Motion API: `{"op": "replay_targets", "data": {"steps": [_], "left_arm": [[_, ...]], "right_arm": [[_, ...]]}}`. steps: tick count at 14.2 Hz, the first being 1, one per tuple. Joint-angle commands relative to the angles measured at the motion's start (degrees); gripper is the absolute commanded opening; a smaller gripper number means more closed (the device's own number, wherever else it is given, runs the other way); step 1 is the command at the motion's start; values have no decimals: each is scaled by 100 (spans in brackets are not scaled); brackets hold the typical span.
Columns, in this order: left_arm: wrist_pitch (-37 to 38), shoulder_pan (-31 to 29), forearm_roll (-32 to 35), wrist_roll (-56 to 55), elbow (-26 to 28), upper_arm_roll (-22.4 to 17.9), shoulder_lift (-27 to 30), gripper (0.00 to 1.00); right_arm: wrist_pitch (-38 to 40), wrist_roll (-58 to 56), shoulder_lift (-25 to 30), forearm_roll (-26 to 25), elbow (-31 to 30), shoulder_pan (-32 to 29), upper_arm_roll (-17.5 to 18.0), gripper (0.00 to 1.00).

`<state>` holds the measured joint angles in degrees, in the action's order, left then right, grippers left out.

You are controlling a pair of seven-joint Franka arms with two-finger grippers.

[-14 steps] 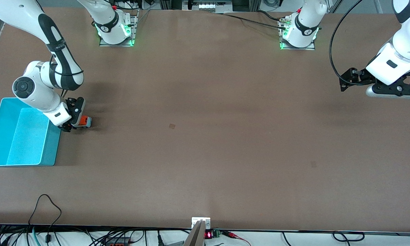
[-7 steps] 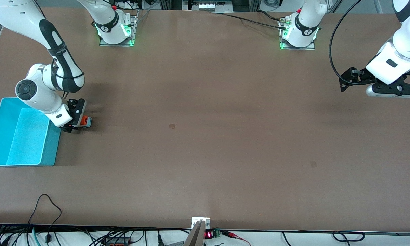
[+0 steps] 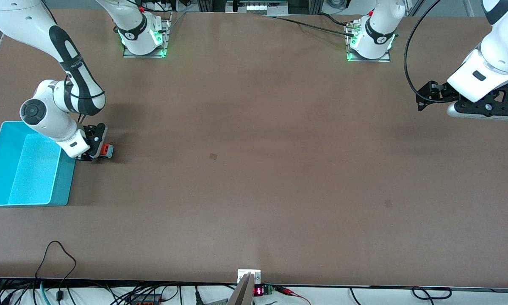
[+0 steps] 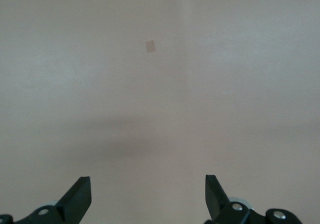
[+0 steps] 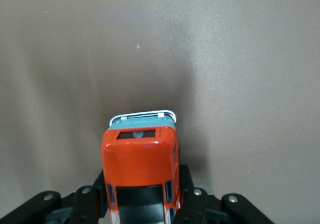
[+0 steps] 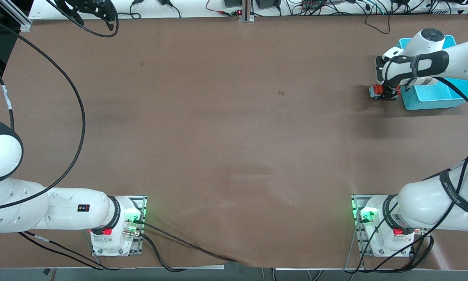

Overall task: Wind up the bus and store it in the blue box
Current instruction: 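Lift the bus with the right gripper over the blue box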

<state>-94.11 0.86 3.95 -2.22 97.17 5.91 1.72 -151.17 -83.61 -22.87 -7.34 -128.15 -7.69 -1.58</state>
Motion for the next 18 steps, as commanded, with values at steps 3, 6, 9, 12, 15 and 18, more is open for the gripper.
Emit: {"op": "replay_targets", "data": {"steps": [3,6,9,12,15,18], "left_arm": [[130,-15,-34,-6,-277,15,-163,100],[130,-7,-43,3,-277,15,-190,100],[121,20,-52,-15,-277,15,-198,100],[130,28,-61,-41,-277,24,-198,100],[148,20,-61,-41,-277,24,-199,100],[157,11,-69,-41,-277,24,-198,100]], "right_arm": [[-9,1783,318,-22,140,127,140,0],[523,2970,564,13,552,365,131,0],[1589,4184,828,57,1150,321,-52,0],[1670,5027,864,268,1240,330,-658,0],[1670,5336,697,364,1354,321,-1133,0],[1662,5707,372,488,1477,312,-1511,0]]}}
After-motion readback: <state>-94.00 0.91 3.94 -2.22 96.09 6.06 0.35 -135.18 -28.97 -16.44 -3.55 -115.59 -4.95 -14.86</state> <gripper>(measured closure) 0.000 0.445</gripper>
